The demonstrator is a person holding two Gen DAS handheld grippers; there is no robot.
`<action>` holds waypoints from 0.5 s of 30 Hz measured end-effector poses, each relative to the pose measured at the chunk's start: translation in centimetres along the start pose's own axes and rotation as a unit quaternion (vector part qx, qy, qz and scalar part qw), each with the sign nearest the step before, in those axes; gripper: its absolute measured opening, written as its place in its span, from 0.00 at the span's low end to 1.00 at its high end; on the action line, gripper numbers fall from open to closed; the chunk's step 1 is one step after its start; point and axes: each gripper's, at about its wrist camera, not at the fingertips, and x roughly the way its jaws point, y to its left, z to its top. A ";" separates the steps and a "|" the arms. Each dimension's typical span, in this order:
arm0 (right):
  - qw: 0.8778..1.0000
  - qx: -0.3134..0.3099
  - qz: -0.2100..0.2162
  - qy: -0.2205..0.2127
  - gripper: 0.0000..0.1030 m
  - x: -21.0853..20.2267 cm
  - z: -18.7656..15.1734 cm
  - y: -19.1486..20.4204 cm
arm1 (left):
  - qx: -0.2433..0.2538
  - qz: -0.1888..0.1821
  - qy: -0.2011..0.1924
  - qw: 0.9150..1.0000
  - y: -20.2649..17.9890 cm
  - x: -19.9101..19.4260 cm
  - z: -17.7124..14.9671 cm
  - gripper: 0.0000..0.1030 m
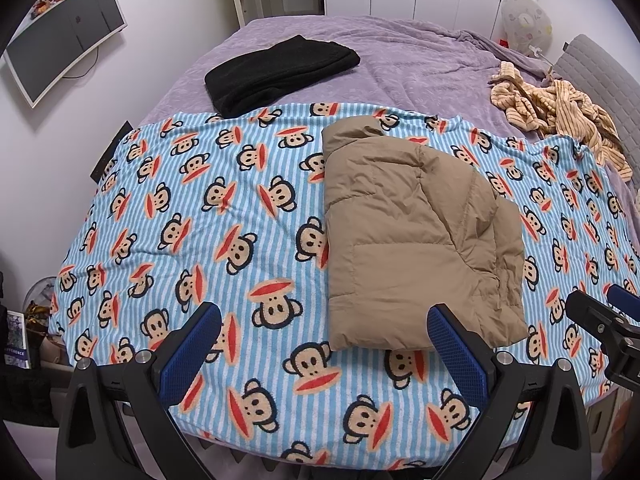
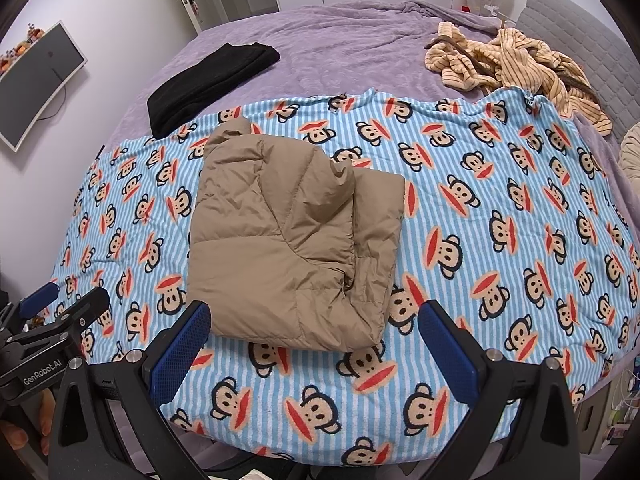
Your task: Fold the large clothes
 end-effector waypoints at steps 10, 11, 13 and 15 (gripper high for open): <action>1.000 0.001 -0.001 0.000 1.00 0.0 -0.1 0.1 | 0.000 0.000 0.000 1.000 0.0 0.0 -0.1 1.00; 1.000 0.001 -0.001 0.000 1.00 0.0 -0.1 0.1 | 0.000 0.001 0.000 1.000 0.0 0.0 -0.1 1.00; 1.000 0.001 -0.001 0.000 1.00 0.1 -0.1 0.1 | 0.000 0.000 0.000 1.000 0.0 0.0 0.0 1.00; 1.000 0.002 -0.001 0.000 1.00 0.0 0.0 0.2 | 0.000 0.000 0.000 1.000 0.0 0.0 -0.1 1.00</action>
